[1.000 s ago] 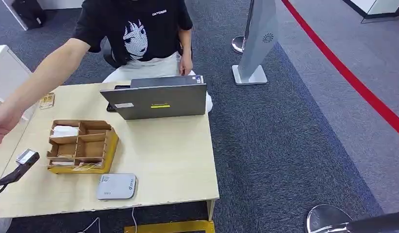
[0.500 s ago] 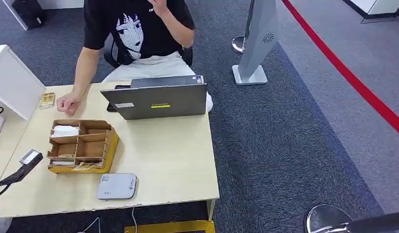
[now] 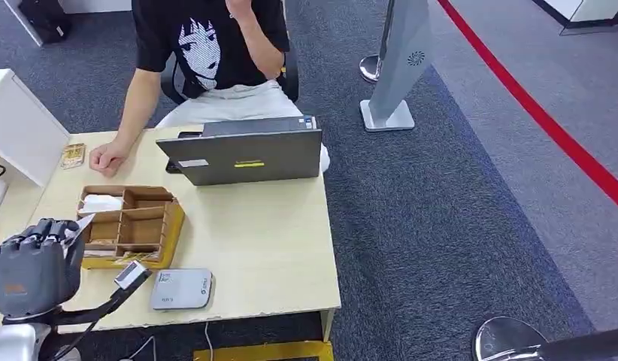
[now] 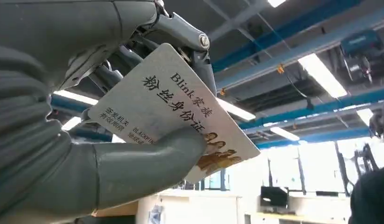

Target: Pass the card to the sensor for recognition and then transmit it.

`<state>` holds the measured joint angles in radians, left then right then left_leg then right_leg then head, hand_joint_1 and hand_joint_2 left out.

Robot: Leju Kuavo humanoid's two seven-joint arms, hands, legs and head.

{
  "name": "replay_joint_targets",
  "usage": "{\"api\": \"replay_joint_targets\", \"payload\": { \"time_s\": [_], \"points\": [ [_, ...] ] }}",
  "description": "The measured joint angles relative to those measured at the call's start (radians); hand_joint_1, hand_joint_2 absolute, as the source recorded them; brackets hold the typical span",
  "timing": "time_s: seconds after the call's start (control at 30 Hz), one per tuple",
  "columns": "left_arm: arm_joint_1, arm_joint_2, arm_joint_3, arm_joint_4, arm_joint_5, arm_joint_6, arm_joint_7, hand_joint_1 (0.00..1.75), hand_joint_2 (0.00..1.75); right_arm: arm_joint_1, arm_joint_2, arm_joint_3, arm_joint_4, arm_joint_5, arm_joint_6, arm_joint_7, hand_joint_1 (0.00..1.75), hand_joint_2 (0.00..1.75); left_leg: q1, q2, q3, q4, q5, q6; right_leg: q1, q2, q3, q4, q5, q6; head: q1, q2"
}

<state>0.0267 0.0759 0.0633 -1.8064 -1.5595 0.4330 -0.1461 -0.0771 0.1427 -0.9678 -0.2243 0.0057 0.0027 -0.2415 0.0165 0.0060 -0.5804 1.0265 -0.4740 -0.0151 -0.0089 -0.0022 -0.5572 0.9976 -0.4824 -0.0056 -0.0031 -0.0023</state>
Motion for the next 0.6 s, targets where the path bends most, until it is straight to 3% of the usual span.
{"api": "replay_joint_targets", "payload": {
  "time_s": [0.07, 0.1, 0.13, 0.23, 0.3, 0.43, 0.53, 0.6],
  "points": [
    [0.024, 0.003, -0.043, -0.032, -0.005, -0.001, -0.033, 1.75, 1.75, 0.000, 0.001, -0.009, 0.000, -0.007, -0.005, -0.007, 0.00, 1.75, 0.000, 0.000, 0.000, 0.000, 0.000, 0.000, 0.000, 0.000, 0.000, 0.000, 0.000, 0.000, -0.001, 0.000],
    [0.034, 0.010, -0.076, -0.041, -0.006, -0.002, -0.020, 1.75, 1.75, 0.000, 0.002, -0.013, 0.000, -0.010, -0.007, -0.011, 0.00, 1.75, 0.000, 0.000, 0.001, 0.000, 0.000, 0.000, 0.000, 0.000, -0.001, 0.000, 0.000, 0.000, -0.002, 0.000],
    [0.038, 0.027, -0.114, -0.046, -0.007, -0.005, 0.021, 1.75, 1.75, 0.001, 0.002, -0.019, 0.000, -0.012, -0.007, -0.014, 0.00, 1.75, 0.001, 0.000, 0.000, 0.000, 0.001, 0.000, 0.001, 0.000, -0.001, 0.000, 0.000, 0.000, -0.002, 0.000],
    [0.008, 0.134, -0.307, -0.048, -0.008, -0.018, 0.228, 1.75, 1.75, -0.001, 0.002, -0.033, 0.000, -0.013, -0.007, -0.019, 0.00, 1.75, 0.002, 0.000, 0.000, 0.000, 0.001, -0.002, 0.002, 0.000, 0.000, 0.001, 0.000, -0.001, -0.002, 0.000],
    [-0.005, 0.179, -0.400, -0.048, -0.008, -0.020, 0.303, 1.75, 1.75, -0.001, 0.002, -0.038, 0.000, -0.013, -0.006, -0.020, 0.00, 1.75, 0.002, 0.000, 0.000, 0.000, 0.001, -0.002, 0.002, 0.000, 0.000, 0.001, 0.001, -0.001, -0.003, 0.000],
    [-0.008, 0.227, -0.519, -0.048, -0.008, -0.021, 0.304, 1.75, 1.75, -0.001, 0.002, -0.052, 0.000, -0.012, -0.005, -0.020, 0.00, 1.75, 0.002, 0.000, 0.000, 0.000, 0.002, -0.002, 0.002, 0.000, 0.000, 0.001, 0.001, -0.001, -0.002, 0.000],
    [-0.005, 0.240, -0.547, -0.048, -0.008, -0.037, 0.285, 1.75, 1.75, -0.001, 0.002, -0.056, 0.000, -0.012, -0.005, -0.020, 0.00, 1.75, 0.002, 0.000, 0.000, 0.000, 0.002, -0.002, 0.002, 0.000, 0.000, 0.001, 0.000, -0.001, -0.002, 0.000],
    [-0.006, 0.248, -0.563, -0.043, -0.008, -0.047, 0.302, 1.75, 1.75, -0.002, 0.002, -0.058, 0.000, -0.010, -0.005, -0.019, 0.00, 1.75, 0.002, 0.000, -0.001, 0.000, 0.001, -0.002, 0.002, 0.000, 0.000, 0.001, 0.000, -0.001, -0.002, 0.000]
  ]
}}
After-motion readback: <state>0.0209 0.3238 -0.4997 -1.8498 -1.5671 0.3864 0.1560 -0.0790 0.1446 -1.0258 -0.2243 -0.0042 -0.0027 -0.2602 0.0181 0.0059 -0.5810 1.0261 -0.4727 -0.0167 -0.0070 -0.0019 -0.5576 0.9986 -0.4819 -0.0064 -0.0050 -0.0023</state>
